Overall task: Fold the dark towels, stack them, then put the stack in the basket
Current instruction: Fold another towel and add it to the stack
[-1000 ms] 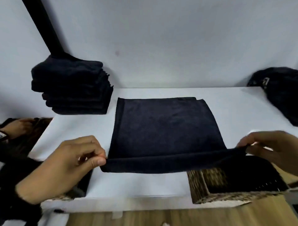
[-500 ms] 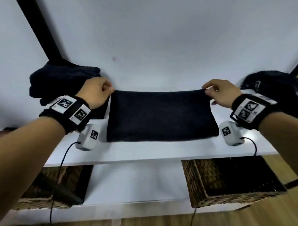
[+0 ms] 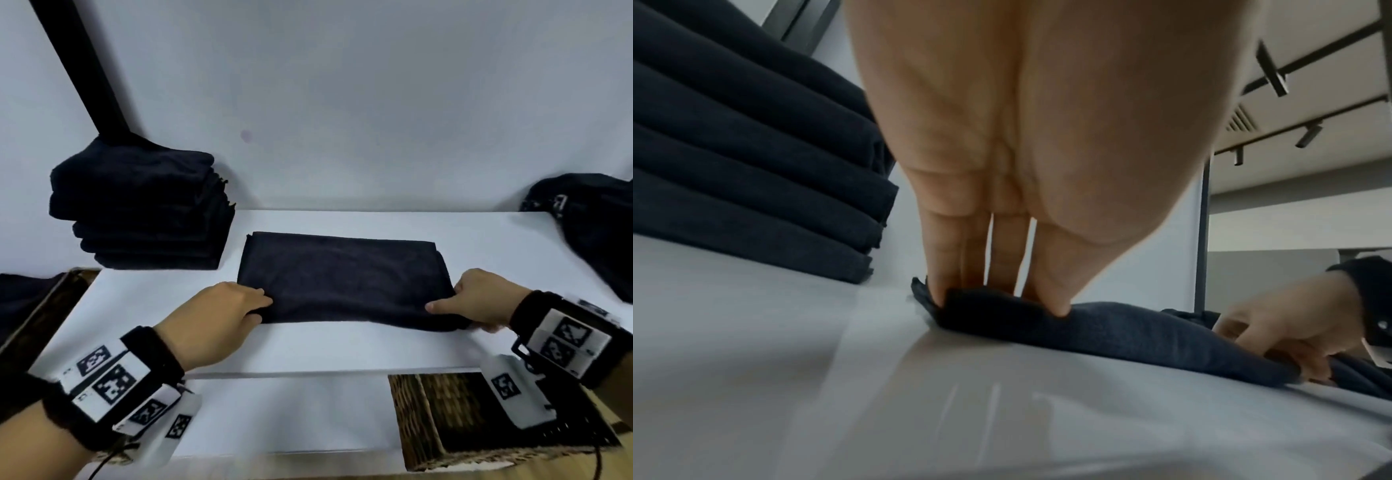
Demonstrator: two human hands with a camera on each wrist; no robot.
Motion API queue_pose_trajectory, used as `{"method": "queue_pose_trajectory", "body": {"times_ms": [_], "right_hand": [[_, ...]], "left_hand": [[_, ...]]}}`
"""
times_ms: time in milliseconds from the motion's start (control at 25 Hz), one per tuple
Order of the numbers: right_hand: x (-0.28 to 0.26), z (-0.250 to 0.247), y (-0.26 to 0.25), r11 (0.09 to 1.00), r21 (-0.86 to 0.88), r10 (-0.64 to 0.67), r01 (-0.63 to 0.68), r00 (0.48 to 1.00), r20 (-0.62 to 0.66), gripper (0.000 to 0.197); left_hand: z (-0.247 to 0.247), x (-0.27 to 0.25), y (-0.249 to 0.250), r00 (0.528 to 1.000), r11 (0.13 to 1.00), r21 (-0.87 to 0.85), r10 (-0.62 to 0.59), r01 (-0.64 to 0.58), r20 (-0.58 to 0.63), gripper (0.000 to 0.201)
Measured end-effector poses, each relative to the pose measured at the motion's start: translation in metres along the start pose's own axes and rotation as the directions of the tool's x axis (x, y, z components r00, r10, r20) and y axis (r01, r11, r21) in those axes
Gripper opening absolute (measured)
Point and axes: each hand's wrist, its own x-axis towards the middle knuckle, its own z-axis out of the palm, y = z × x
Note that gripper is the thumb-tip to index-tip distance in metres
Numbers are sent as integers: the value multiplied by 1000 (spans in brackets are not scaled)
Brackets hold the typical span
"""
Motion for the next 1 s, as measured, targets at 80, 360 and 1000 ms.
{"method": "queue_pose_trajectory", "body": {"times_ms": [80,360,1000], "right_hand": [[0,0,-1,990,140,18,-22,999,29,37],[-39,10,-17,720,693,-49,-28,995,92,24],[-74,34,-63,621,520,-496,586,808,-319,65]], "left_hand": [[0,-11,0,999,999,-40,-28,29,35,35],[-7,-9,2,995,981,180,-79,66,67,29],[-5,-7,74,862,661,-741,-301,-118,-407,12]]}}
